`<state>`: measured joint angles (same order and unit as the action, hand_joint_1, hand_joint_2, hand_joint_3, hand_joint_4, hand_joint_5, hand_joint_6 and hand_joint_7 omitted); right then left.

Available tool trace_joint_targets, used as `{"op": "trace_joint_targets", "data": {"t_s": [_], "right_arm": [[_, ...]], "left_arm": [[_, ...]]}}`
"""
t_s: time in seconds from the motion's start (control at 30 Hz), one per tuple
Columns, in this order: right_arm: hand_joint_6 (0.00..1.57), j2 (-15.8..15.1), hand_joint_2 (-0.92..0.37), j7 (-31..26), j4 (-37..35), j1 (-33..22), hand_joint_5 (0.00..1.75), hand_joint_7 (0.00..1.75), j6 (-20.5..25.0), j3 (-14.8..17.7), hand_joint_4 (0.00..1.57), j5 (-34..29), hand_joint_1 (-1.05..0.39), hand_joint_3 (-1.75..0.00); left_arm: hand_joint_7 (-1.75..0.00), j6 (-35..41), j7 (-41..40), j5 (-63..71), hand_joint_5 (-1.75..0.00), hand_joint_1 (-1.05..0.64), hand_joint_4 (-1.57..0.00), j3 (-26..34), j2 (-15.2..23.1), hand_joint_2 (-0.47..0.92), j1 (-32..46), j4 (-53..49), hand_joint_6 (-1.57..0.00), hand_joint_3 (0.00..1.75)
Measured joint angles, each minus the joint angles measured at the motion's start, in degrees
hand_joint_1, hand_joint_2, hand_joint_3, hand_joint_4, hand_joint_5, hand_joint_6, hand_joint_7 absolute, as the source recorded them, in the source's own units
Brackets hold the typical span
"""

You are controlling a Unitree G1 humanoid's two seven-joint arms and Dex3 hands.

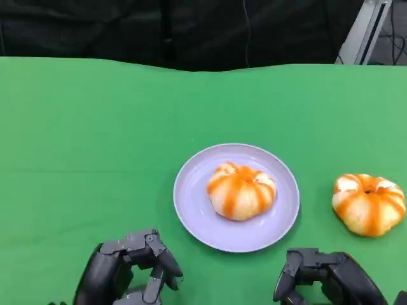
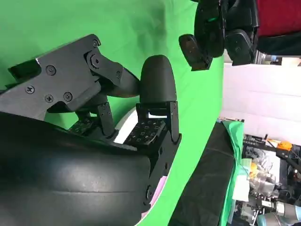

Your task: Grasp the bread from the table and place it into the plate.

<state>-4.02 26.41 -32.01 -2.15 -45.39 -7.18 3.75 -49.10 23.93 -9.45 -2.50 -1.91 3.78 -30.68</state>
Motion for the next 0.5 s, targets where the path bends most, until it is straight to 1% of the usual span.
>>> {"op": "trace_joint_targets", "data": {"t_s": [0.5], "right_arm": [[0.86, -0.6, -0.61, 0.0, 1.8, -0.3, 1.46, 1.19, 0.2, 0.0, 0.84, 0.5, -0.1, -0.97]], "left_arm": [[-1.32, 0.0, 1.4, -0.1, -1.6, -0.1, -0.82, -1.0, -0.2, 0.48, 0.8, -0.1, -0.88, 1.25]]}}
